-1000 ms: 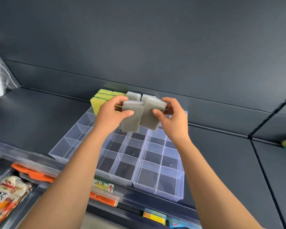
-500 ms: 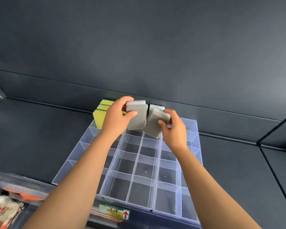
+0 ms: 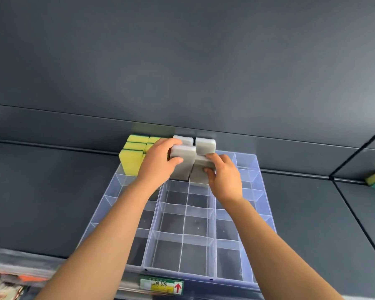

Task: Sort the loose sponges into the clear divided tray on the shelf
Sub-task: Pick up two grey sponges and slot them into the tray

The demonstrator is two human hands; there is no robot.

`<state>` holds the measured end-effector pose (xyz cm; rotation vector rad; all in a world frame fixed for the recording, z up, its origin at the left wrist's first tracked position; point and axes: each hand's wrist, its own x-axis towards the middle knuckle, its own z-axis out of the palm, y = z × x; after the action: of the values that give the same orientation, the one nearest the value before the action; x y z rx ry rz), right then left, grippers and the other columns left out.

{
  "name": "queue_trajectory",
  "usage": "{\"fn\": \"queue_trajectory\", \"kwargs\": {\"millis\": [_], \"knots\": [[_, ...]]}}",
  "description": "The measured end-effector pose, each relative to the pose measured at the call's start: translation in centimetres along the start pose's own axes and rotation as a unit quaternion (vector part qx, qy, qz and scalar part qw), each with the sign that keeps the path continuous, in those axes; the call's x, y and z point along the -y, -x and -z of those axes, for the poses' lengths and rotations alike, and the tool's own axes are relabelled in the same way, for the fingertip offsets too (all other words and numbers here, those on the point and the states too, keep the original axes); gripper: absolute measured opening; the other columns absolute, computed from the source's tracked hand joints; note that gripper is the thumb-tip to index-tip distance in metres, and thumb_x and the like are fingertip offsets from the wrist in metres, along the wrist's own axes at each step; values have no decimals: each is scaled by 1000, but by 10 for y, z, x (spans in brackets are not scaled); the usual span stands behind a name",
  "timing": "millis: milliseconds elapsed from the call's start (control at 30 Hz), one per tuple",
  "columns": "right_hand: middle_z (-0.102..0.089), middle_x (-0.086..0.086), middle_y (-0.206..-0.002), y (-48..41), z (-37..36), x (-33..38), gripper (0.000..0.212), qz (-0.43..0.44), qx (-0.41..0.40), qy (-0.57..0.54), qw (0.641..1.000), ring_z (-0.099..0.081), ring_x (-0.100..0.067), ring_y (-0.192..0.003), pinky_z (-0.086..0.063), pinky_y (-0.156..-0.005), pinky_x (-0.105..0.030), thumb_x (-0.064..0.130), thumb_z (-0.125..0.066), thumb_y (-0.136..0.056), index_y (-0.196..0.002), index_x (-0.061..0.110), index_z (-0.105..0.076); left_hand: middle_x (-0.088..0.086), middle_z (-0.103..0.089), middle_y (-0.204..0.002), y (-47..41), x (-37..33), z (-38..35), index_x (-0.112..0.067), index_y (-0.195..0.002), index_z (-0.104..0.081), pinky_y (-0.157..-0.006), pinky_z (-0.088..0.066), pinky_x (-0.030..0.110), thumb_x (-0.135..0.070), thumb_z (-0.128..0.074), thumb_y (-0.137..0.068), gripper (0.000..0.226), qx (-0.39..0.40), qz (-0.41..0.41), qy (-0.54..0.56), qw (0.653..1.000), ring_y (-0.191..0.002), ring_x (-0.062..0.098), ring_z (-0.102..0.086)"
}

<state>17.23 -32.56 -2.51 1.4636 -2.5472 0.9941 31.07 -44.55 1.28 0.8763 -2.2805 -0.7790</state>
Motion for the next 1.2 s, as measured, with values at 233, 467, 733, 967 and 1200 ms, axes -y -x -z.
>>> {"fn": "queue_trajectory", "kwargs": {"millis": [233, 467, 733, 967, 1200], "knots": [[-46, -11, -131, 3, 3, 6, 36, 20, -20, 25, 999, -47, -28, -114, -49, -81, -39, 6, -57, -88, -124, 9, -56, 1, -55, -120, -3, 3, -7, -14, -120, -59, -77, -37, 25, -14, -69, -82, 39, 25, -11, -105, 994, -92, 19, -52], [-56, -11, -118, 3, 6, 6, 30, 54, -22, 28, 998, -50, -32, -105, -49, -78, -40, 0, -57, -84, -113, 6, -63, 7, -54, -109, -8, 2, -14, -8, -118, -61, -82, -42, 34, -8, -64, -84, 34, 45, -52, -232, 970, -107, 24, -45], [-56, -9, -115, 3, 7, 7, 29, 62, -6, 58, 996, -49, -31, -102, -50, -68, -42, 3, -56, -86, -114, 9, -61, 6, -53, -106, -8, -2, -13, -6, -106, -60, -80, -45, 40, -3, -62, -84, 23, 56, -58, -250, 965, -105, 24, -46], [-44, -5, -137, 6, 11, 10, 47, 42, 18, 102, 994, -42, -27, -119, -50, -76, -39, 10, -56, -88, -133, 15, -44, 4, -55, -110, -1, -1, -9, -13, -118, -61, -81, -41, 34, -19, -67, -84, 35, 38, -79, -284, 955, -104, 25, -47], [-48, -4, -134, 23, 32, 2, 47, 21, 9, 144, 989, -43, -27, -118, -41, -92, -35, 21, -58, -89, -134, 13, -44, 1, -56, -114, 4, -16, -3, -16, -119, -60, -85, -39, 35, -26, -65, -84, 36, 22, -137, -290, 947, -106, 24, -47]]}}
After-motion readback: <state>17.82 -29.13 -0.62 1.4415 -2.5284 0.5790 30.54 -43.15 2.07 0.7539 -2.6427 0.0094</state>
